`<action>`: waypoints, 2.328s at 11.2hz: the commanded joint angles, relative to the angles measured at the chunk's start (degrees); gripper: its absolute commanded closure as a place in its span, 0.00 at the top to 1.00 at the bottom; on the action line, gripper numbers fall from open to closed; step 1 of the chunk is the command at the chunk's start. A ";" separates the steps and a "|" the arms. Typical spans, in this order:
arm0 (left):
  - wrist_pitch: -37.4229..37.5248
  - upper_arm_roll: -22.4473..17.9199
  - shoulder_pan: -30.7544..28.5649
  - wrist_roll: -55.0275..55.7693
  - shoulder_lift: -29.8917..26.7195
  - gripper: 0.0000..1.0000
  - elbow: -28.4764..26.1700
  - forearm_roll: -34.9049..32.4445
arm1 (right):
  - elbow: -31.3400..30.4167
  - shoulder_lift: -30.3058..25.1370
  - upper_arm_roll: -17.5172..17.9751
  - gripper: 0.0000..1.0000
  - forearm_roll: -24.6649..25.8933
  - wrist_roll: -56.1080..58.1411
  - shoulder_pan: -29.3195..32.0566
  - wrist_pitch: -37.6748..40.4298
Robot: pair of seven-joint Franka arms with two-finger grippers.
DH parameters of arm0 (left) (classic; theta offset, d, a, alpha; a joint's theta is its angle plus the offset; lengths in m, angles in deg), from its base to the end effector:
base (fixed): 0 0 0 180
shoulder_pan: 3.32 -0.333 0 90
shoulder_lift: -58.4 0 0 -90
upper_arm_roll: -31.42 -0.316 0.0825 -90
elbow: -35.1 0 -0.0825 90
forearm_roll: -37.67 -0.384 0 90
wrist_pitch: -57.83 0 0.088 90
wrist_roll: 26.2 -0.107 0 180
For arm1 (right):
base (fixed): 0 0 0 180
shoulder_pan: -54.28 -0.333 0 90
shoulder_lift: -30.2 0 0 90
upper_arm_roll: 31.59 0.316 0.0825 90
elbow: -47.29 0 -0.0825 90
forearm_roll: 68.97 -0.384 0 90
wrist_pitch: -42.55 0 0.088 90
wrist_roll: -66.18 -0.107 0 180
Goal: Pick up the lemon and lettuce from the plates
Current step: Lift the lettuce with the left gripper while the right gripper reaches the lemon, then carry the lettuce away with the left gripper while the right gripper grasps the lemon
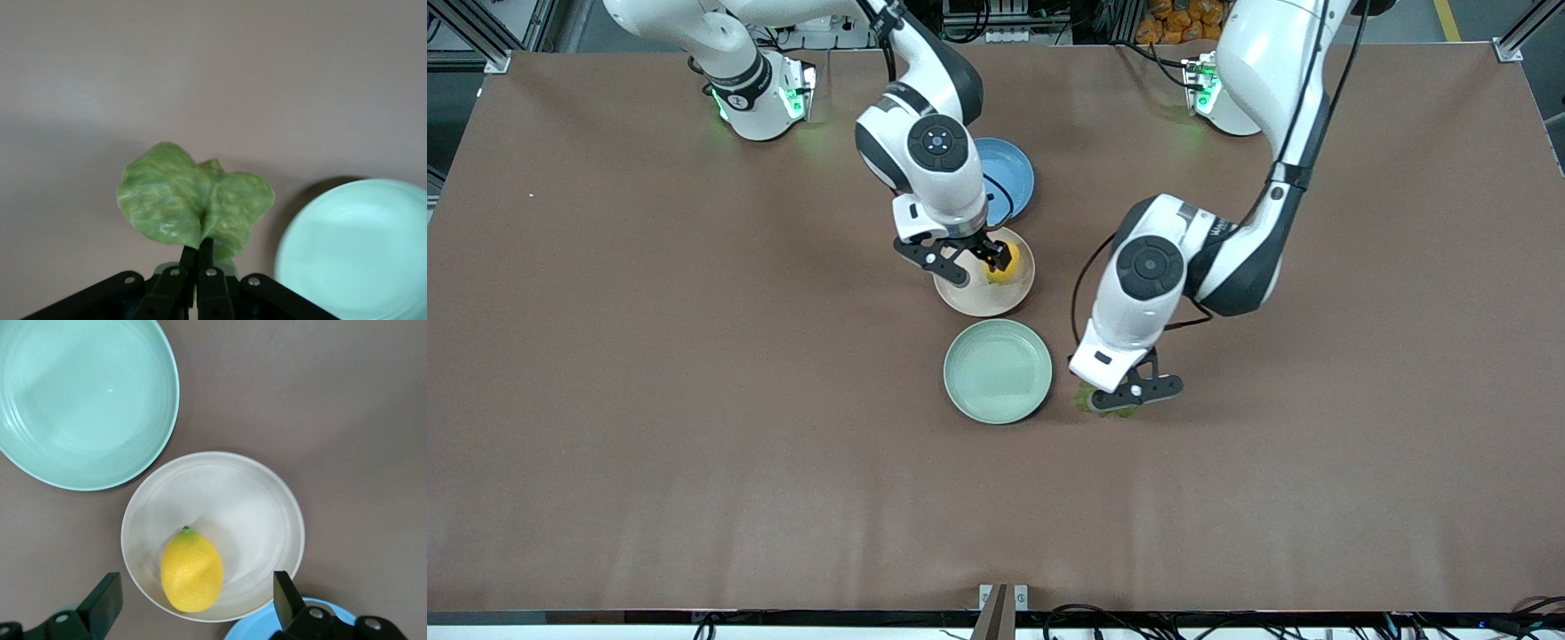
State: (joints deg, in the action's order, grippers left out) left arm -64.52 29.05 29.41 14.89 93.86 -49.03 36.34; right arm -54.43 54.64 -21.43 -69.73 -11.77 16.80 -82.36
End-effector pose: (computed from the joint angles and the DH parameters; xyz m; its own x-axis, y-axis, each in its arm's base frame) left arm 0.6176 -0.3667 0.3223 0.9840 0.1659 0.0653 0.1664 -0.9861 -0.0017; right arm 0.4446 0.4745 0.3216 0.8486 -0.5222 -0.0853 -0.5242 -0.8516 -0.0014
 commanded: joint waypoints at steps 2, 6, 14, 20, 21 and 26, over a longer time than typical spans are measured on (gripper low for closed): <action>12.09 0.26 -6.43 -16.96 -0.75 0.00 -1.65 -1.75 | 1.08 6.92 0.04 1.00 4.45 -7.38 -3.55 -7.08; 22.92 0.26 -12.60 -29.91 -0.40 0.00 -3.05 -4.20 | 1.34 11.06 0.04 1.00 9.08 -12.11 -6.29 -9.99; 33.75 0.44 -16.98 -34.68 -3.11 1.00 -2.89 -5.35 | 2.13 12.47 0.04 0.00 11.22 -15.56 -6.11 -10.88; 29.19 0.88 -23.58 -34.85 -12.07 1.00 -3.41 -0.61 | 3.98 2.82 0.57 0.00 9.56 -3.82 0.11 1.59; 27.27 0.88 -23.68 -34.42 -13.39 1.00 -3.59 0.44 | 3.20 0.02 0.57 0.00 8.24 1.79 3.00 4.04; 19.10 0.96 -26.31 -33.71 -26.38 1.00 -15.25 1.15 | -7.41 -14.83 -6.09 0.00 -0.10 40.25 14.86 11.63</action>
State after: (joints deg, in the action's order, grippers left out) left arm -39.70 29.35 5.42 -19.08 75.81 -54.92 35.84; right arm -51.67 48.55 -23.99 -66.04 12.79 27.13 -70.00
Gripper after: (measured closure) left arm 0.000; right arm 0.300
